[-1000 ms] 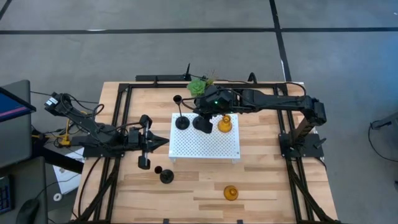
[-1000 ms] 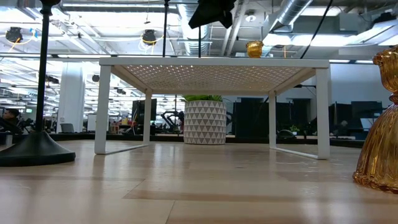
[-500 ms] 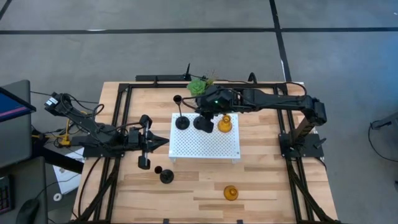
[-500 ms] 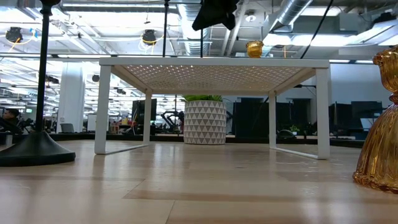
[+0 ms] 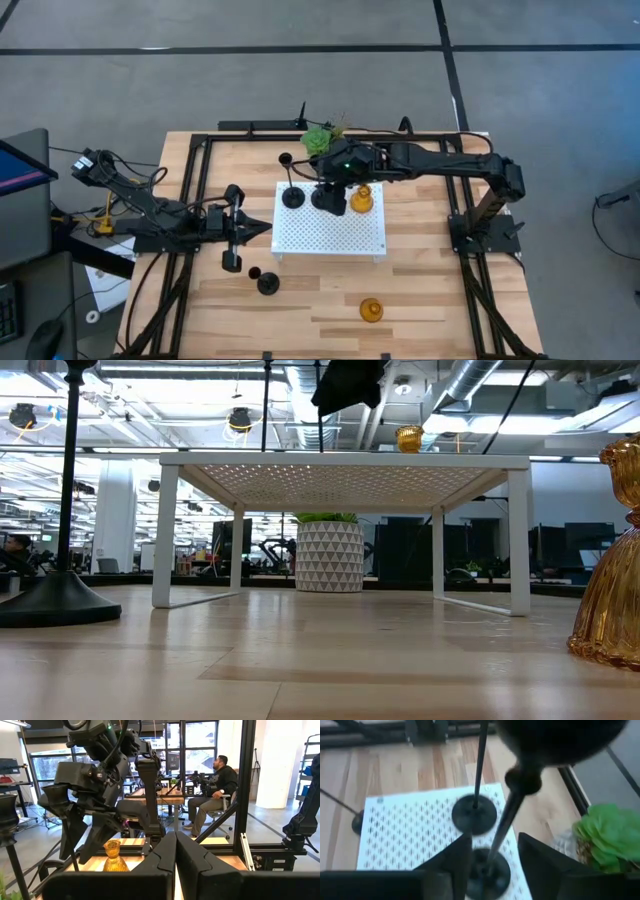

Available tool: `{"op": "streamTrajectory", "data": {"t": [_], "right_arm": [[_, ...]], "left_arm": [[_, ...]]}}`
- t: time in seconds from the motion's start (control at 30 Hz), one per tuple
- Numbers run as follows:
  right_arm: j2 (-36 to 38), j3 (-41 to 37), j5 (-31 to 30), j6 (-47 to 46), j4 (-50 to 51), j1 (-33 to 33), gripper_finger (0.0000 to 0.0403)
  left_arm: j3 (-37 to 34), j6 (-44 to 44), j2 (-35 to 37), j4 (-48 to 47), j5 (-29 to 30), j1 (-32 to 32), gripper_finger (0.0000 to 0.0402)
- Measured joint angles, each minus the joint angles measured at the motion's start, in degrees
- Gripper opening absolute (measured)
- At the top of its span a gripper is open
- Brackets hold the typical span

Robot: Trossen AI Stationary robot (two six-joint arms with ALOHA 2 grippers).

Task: Pick & Place candle stick holders
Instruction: Put the top black candle holder on the shelf, then put the black candle holder on the shelf

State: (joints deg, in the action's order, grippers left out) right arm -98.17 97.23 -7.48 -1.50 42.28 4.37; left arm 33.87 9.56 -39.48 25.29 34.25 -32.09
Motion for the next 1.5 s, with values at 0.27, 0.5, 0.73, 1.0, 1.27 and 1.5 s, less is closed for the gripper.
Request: {"op": "streamTrajectory", "data": {"t": [0.27,0.5,0.73,1.0,1.27,1.5], "right_arm": [[0.02,4.46,-0.07,1.05,10.5,0.32,0.0202],[0.02,11.17,-0.07,1.05,20.86,0.3,0.0188],[0.04,17.59,-0.29,-3.08,32.63,0.16,0.0102],[0.07,21.19,-7.78,-5.21,39.23,-2.71,0.0014],[3.2,22.19,-10.1,-8.08,34.03,-6.81,0.0002],[8.3,22.21,-15.16,-10.16,25.91,-12.13,0.0001]], "left_arm": [[0.0,0.0,0.0,-0.01,0.01,-0.01,0.0007],[0.0,0.27,0.74,-0.04,1.59,-0.14,0.0007],[0.0,0.1,3.38,-5.3,5.39,-4.39,0.0007],[0.0,0.4,3.58,-12.73,14.2,-15.52,0.0007],[0.0,-2.52,3.91,-16.6,28.84,-31.34,0.0005],[-0.05,-17.24,3.02,-24.52,34.39,-40.15,0.0005]]}}
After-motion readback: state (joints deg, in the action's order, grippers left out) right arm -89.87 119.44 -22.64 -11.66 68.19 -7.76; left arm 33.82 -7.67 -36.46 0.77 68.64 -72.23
